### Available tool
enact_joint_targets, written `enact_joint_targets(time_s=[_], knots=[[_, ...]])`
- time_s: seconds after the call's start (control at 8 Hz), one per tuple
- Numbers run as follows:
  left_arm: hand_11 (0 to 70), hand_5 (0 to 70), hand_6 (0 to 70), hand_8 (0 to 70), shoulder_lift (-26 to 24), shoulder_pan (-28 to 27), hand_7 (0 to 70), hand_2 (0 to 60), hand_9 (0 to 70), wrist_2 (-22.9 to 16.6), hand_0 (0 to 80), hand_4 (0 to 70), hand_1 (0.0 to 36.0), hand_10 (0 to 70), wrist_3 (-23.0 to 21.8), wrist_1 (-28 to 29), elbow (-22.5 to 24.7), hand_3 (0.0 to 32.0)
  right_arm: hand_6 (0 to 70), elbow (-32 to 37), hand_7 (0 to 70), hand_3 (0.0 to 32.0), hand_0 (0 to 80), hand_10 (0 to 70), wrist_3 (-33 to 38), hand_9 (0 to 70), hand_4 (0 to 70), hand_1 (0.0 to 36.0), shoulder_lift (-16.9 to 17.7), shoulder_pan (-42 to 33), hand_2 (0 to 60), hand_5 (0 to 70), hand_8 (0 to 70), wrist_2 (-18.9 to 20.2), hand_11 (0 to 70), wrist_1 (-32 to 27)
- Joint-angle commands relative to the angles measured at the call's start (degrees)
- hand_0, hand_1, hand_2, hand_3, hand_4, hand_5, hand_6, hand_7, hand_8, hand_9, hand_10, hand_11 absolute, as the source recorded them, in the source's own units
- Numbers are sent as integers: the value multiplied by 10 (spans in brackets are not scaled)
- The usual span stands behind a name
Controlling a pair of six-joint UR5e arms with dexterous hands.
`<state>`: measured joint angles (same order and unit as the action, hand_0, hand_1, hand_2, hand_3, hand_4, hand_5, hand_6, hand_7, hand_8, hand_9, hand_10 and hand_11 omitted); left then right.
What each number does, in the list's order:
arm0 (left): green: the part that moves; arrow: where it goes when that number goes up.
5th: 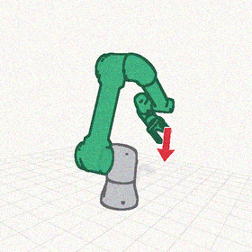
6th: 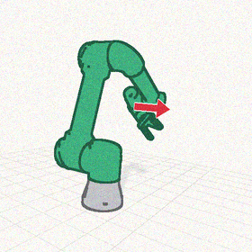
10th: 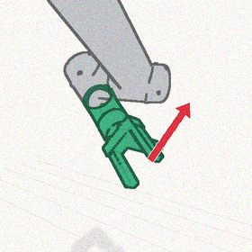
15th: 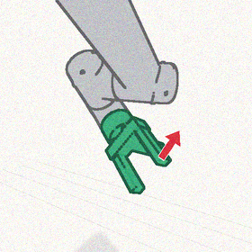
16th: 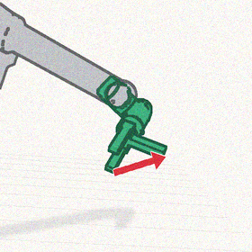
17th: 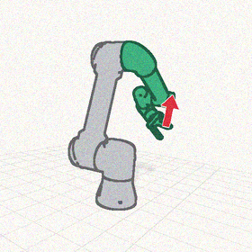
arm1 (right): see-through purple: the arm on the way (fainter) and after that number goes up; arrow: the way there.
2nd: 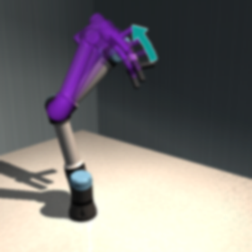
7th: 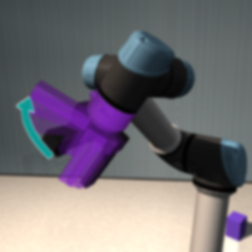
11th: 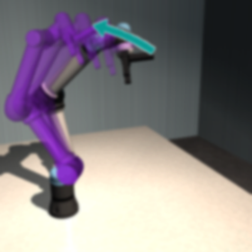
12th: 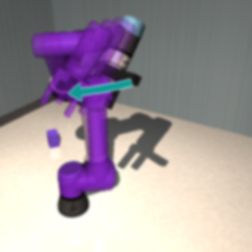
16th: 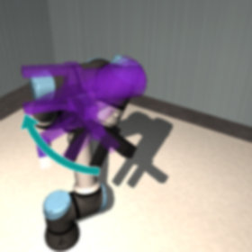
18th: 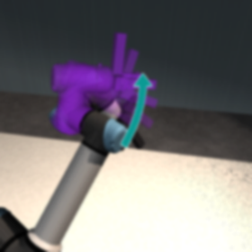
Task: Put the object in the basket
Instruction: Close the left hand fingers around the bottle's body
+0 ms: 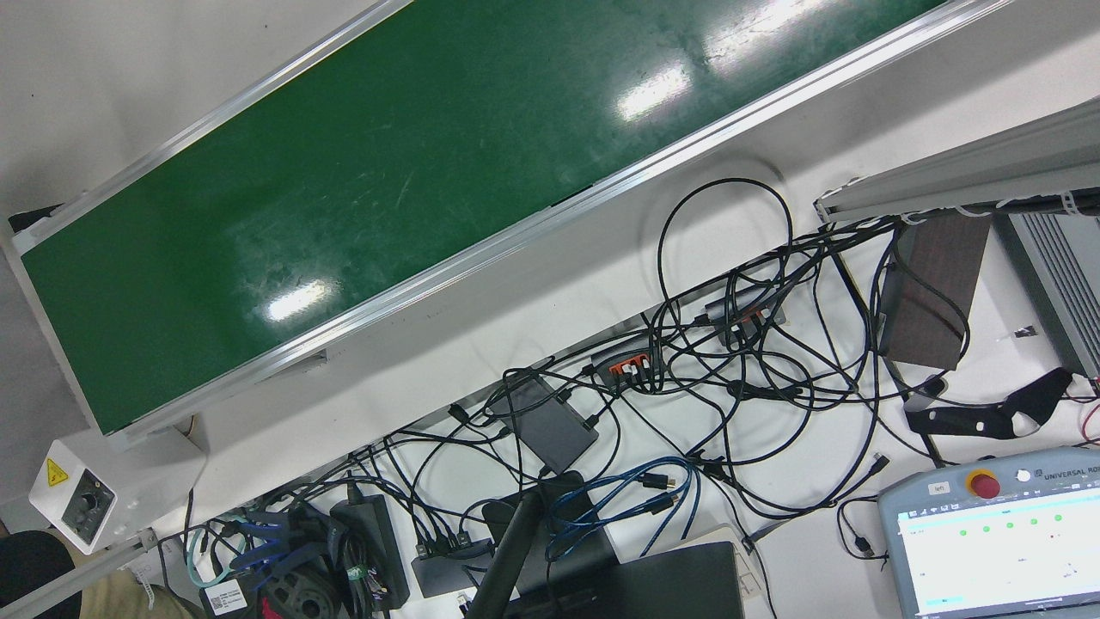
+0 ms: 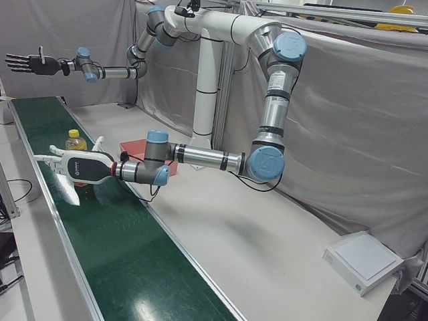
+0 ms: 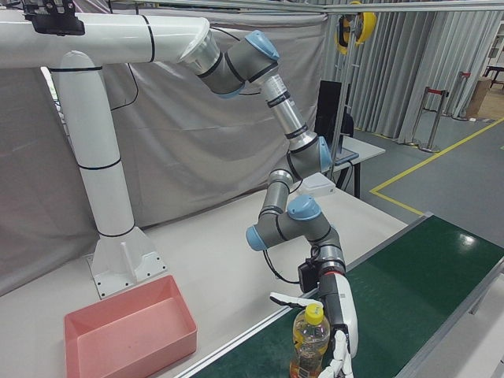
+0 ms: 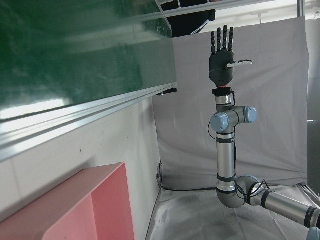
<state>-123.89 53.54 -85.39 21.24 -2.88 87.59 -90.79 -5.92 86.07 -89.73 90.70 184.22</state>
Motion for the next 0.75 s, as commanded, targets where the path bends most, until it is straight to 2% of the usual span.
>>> enact_joint_targets(time_s=[0.0, 0.12, 0.38, 0.5, 0.62], knots=[[700, 624, 339, 460, -12, -5, 474, 192, 635, 1, 558, 683, 141, 611, 2, -57, 1, 0, 0, 0, 0, 0, 0, 0, 0, 0, 0, 0, 0, 0, 0, 0, 0, 0, 0, 0], [700, 700, 519, 581, -13, -3, 700, 308, 700, 1, 561, 700, 139, 700, 2, -59, 5, 0, 0, 0, 0, 0, 0, 0, 0, 0, 0, 0, 0, 0, 0, 0, 0, 0, 0, 0], [700, 700, 670, 693, -22, -10, 700, 550, 700, 1, 537, 700, 165, 700, 1, -67, 40, 0, 0, 0, 0, 0, 0, 0, 0, 0, 0, 0, 0, 0, 0, 0, 0, 0, 0, 0], [700, 700, 692, 698, -50, -18, 700, 583, 700, 1, 530, 700, 166, 700, 1, -68, 63, 0, 0, 0, 0, 0, 0, 0, 0, 0, 0, 0, 0, 0, 0, 0, 0, 0, 0, 0], [700, 700, 700, 698, -54, -50, 700, 600, 700, 1, 524, 700, 167, 700, -1, -79, 101, 0, 0, 0, 0, 0, 0, 0, 0, 0, 0, 0, 0, -1, 0, 0, 0, 0, 0, 0]])
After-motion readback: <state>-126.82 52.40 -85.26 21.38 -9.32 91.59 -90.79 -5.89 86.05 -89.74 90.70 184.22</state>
